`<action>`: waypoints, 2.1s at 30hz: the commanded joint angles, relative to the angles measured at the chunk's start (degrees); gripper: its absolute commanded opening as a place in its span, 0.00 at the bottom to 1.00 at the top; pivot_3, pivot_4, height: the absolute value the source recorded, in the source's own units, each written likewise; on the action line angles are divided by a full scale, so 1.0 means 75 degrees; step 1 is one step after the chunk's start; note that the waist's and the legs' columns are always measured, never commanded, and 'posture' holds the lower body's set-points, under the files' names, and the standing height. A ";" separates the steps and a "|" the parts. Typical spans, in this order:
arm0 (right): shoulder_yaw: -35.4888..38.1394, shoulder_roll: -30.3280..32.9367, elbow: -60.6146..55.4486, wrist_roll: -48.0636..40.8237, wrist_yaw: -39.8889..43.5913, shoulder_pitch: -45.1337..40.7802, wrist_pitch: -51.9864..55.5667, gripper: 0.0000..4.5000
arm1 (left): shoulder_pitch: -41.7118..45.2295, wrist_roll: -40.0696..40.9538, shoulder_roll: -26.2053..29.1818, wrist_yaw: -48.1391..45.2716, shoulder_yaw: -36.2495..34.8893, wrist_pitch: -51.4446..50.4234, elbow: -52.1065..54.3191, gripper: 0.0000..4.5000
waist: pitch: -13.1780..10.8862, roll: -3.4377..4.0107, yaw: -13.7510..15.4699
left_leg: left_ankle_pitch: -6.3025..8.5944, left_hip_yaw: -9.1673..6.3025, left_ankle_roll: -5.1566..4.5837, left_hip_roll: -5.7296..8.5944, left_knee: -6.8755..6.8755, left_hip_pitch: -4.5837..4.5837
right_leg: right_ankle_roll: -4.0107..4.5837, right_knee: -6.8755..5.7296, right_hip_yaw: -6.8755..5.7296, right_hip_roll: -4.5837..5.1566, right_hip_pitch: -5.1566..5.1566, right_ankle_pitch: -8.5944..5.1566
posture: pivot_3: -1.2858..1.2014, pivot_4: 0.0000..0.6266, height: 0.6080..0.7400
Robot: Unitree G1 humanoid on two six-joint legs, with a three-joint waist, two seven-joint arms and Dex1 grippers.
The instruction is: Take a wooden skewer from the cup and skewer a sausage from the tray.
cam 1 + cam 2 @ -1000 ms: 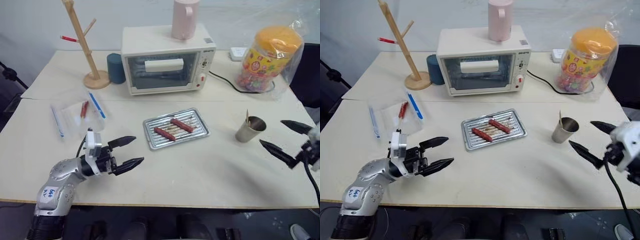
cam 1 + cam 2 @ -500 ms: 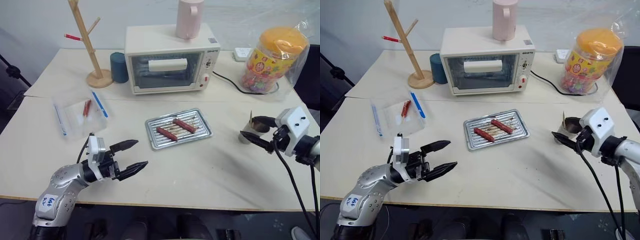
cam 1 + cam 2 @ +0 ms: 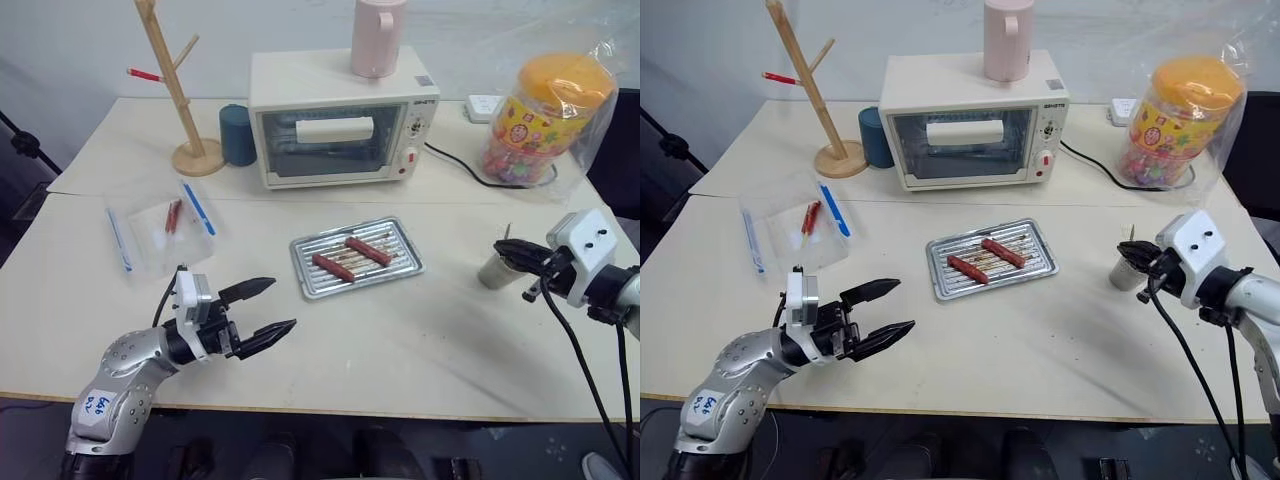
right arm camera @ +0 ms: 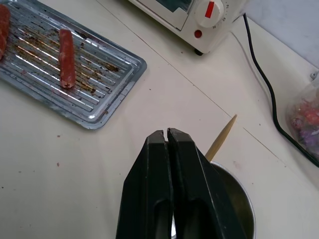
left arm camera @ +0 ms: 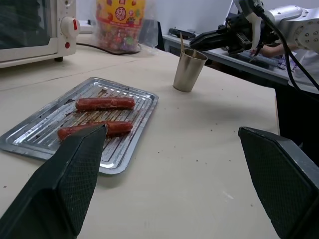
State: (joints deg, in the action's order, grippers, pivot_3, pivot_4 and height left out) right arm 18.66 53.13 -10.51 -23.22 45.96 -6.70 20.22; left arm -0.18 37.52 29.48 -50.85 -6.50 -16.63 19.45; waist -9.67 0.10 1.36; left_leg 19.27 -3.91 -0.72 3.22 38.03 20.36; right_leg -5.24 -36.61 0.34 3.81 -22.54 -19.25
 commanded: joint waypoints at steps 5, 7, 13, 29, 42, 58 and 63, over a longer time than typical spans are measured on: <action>0.1207 0.0423 0.0234 -0.0748 0.0738 -0.0285 0.0257 0.00 | 0.0151 -0.0114 -0.0083 -0.0079 0.0006 0.0214 -0.0080 1.00 | -0.0001 0.0001 0.0004 | 0.0000 0.0000 -0.0001 0.0001 0.0000 0.0001 | 0.0000 0.0003 0.0000 0.0000 0.0001 0.0000 | 0.52 0.24 1.00; 0.1745 0.0573 0.0427 -0.1278 0.1013 -0.0508 0.0610 0.00 | 0.0198 -0.0037 -0.0096 -0.0247 0.0009 0.0247 -0.0153 1.00 | -0.0002 0.0003 0.0003 | 0.0000 0.0000 -0.0001 0.0001 0.0000 0.0001 | 0.0000 0.0004 0.0000 0.0000 0.0001 0.0000 | 0.52 0.24 1.00; 0.2838 0.1725 0.1720 -0.2959 0.1924 -0.1993 0.2229 0.00 | 0.0501 0.0252 0.0002 -0.0838 -0.0056 0.0039 -0.0668 1.00 | -0.0011 0.0024 -0.0001 | 0.0002 0.0002 -0.0004 0.0000 -0.0005 0.0004 | 0.0000 0.0013 -0.0002 0.0001 0.0001 0.0000 | 0.52 0.24 1.00; 0.1172 -0.1957 0.0563 -0.6987 0.0013 -0.4192 0.4917 0.00 | 0.1631 0.1875 -0.0921 0.0125 -0.0330 -0.1033 0.0010 1.00 | -0.0026 0.0004 -0.0016 | 0.0007 -0.0002 -0.0004 -0.0011 0.0006 0.0031 | -0.0004 0.0015 -0.0010 -0.0001 -0.0021 0.0002 | 0.52 0.24 1.00; -0.0472 -0.5290 -0.0009 -0.6105 -0.0947 -0.3396 0.3332 0.00 | 0.1960 0.1894 -0.1930 0.0921 -0.0092 -0.1165 -0.0190 1.00 | -0.0021 -0.0003 -0.0033 | 0.0008 -0.0020 -0.0003 0.0007 0.0114 0.0150 | -0.0015 -0.0056 -0.0018 0.0001 -0.0125 0.0009 | 0.52 0.24 1.00; -0.1106 -0.5485 -0.0144 -0.5575 -0.0737 -0.3143 0.2950 0.00 | 0.1928 0.2013 -0.2168 0.0775 0.0120 -0.1330 -0.0236 0.59 | -0.0021 -0.0002 -0.0190 | 0.0009 -0.0021 -0.0002 0.0007 0.0108 0.0149 | -0.0015 -0.0054 -0.0017 0.0000 -0.0128 0.0009 | 0.52 0.24 1.00; -0.1064 -0.5590 -0.0182 -0.5658 -0.0788 -0.3119 0.2862 0.00 | 0.1936 0.1895 -0.2248 0.0793 0.0163 -0.1254 -0.0312 0.34 | -0.0021 -0.0002 -0.0197 | 0.0009 -0.0021 -0.0001 0.0007 0.0101 0.0149 | -0.0014 -0.0053 -0.0016 -0.0001 -0.0131 0.0008 | 0.52 0.24 1.00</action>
State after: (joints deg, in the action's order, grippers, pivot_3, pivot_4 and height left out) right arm 9.90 11.85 -9.03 -64.27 39.97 -30.21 42.66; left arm 14.20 51.58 12.99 -44.54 -5.55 -26.84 16.90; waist -9.83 0.08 -0.12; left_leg 19.34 -4.06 -0.73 3.27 38.78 21.48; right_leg -5.35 -37.01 0.22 3.80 -23.52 -19.19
